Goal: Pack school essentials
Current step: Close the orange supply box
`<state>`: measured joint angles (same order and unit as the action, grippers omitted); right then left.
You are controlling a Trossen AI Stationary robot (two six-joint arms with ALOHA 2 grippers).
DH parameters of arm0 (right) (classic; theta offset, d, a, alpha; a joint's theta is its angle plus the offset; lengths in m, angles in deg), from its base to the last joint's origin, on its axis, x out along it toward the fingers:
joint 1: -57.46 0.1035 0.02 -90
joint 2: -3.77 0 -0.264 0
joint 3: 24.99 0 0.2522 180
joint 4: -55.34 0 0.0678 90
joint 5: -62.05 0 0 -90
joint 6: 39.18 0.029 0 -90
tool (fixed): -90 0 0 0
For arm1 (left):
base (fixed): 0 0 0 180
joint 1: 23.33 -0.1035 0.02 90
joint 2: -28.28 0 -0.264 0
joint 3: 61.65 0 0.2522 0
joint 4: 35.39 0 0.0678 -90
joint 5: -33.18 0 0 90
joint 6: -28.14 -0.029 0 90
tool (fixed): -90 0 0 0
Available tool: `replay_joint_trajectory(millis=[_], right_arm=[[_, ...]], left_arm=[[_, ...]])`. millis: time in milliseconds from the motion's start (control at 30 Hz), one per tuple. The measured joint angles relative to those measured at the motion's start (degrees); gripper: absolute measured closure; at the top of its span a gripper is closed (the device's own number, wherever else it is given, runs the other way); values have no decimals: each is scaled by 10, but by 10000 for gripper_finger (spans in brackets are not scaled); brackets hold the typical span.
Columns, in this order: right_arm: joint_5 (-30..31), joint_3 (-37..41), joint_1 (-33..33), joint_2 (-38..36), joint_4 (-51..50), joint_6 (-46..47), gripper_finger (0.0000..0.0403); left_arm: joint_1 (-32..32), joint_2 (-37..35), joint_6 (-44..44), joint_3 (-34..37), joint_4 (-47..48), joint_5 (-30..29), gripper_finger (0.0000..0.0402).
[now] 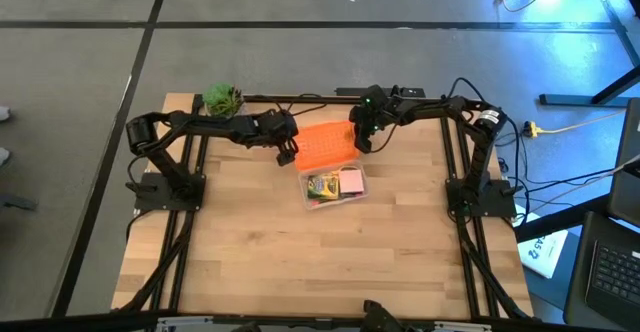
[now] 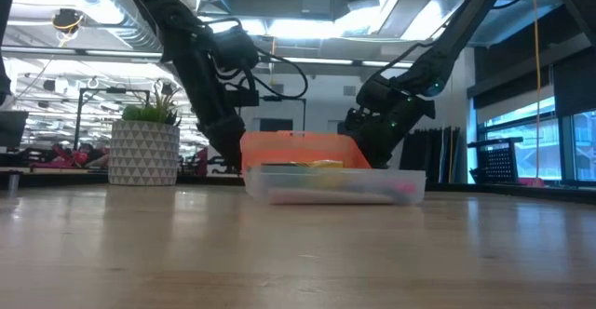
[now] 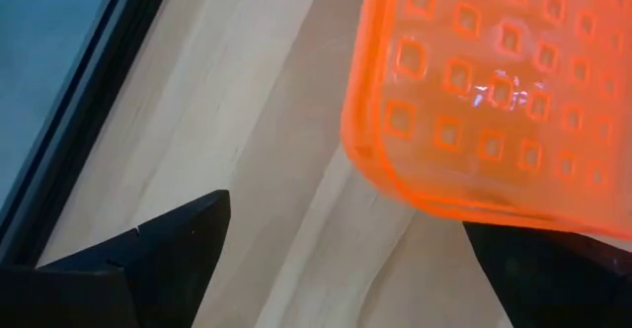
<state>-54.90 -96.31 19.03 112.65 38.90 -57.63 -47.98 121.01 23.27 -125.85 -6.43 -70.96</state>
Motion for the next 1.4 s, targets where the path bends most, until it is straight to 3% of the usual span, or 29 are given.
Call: replay_joint_trajectory(millis=[300,767,1400], right_arm=[[-2,0,0,-2,-4,-15,396],[-17,0,11,-79,-72,-32,395],[-34,0,29,-107,-137,-46,395]], left_arm=[[2,0,-48,0,-9,0,1],[34,-36,-123,-1,-8,2,1],[140,-82,-148,-1,-10,3,2]])
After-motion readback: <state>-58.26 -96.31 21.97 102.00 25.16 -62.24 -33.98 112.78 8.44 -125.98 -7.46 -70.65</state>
